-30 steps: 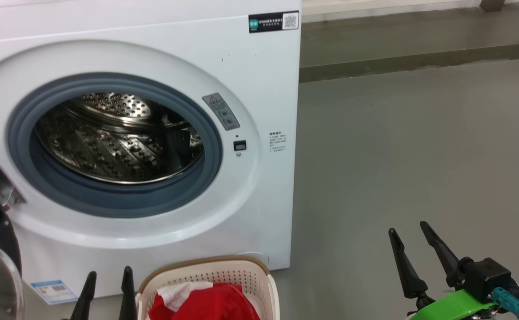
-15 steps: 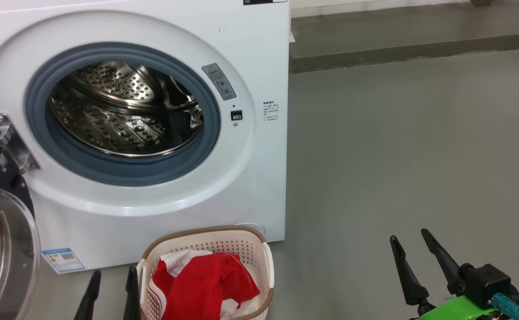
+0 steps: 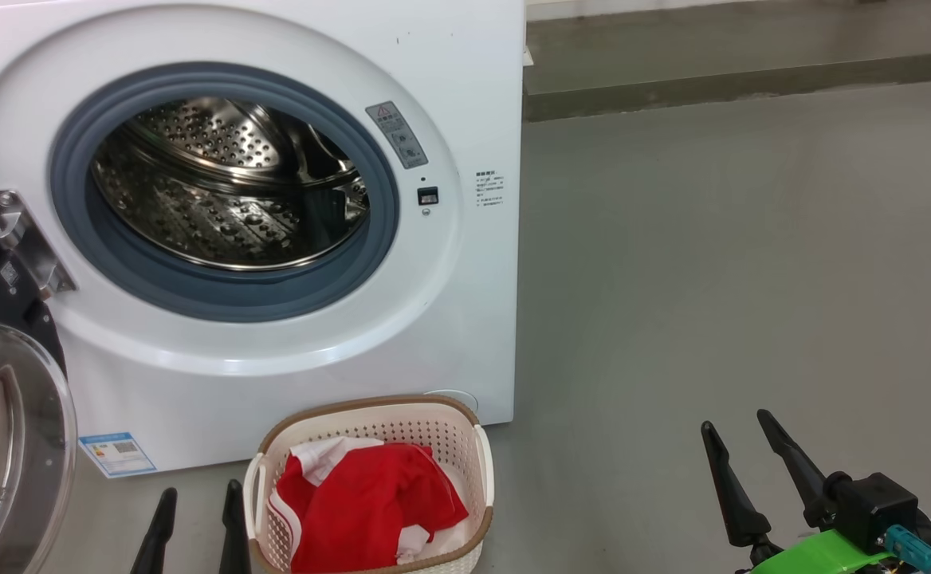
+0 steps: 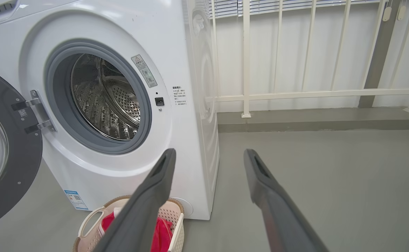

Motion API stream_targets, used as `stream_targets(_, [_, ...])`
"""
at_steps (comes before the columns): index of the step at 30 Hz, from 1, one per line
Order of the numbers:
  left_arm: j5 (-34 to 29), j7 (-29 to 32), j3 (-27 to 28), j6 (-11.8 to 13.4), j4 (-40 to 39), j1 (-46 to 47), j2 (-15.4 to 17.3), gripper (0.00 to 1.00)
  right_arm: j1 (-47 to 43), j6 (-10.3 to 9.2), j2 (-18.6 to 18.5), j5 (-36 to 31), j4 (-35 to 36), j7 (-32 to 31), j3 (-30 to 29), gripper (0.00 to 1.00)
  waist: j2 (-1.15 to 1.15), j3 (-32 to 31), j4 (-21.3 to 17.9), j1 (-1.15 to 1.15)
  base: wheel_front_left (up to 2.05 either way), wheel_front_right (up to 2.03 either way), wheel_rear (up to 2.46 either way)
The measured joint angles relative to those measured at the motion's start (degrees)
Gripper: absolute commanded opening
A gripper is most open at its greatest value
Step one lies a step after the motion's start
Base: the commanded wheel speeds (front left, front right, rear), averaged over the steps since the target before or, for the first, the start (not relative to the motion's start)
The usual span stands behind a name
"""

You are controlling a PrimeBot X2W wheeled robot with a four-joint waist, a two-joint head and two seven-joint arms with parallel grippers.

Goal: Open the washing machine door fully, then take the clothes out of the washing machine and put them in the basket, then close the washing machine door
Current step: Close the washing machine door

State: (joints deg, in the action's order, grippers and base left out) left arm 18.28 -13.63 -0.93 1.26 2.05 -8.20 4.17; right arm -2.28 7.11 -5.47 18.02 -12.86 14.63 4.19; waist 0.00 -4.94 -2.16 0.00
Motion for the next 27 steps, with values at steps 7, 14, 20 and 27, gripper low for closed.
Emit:
stream_targets(7, [-0.2,0.0,-0.1,0.8,0.0,0.0,0.1,1.0,0.0,0.0,0.1,0.0,0.0,0.0,-0.2,1.0,0.0,-0.2,1.5,0.0,0.0,0.0,0.0])
stream_targets(14, [-0.2,-0.1,0.1,0.8,-0.1,0.0,0.9,1.0,0.0,0.0,0.3,0.0,0.0,0.0,0.0,1.0,0.0,-0.2,4.4,0.0,0.0,0.0,0.0])
stream_targets(20, [-0.2,-0.1,0.1,1.3,-1.4,0.1,1.5,1.0,0.0,0.0,0.4,0.0,0.1,0.0,0.6,1.0,0.0,0.0,7.9,0.0,0.0,0.0,0.0])
stream_targets(27, [-0.6,0.5,0.1,2.3,-2.3,0.1,1.8,1.0,0.2,0.0,0.5,0.0,0.1,0.0,2.0,1.0,0.0,-0.1,12.1,0.0,0.0,0.0,0.0])
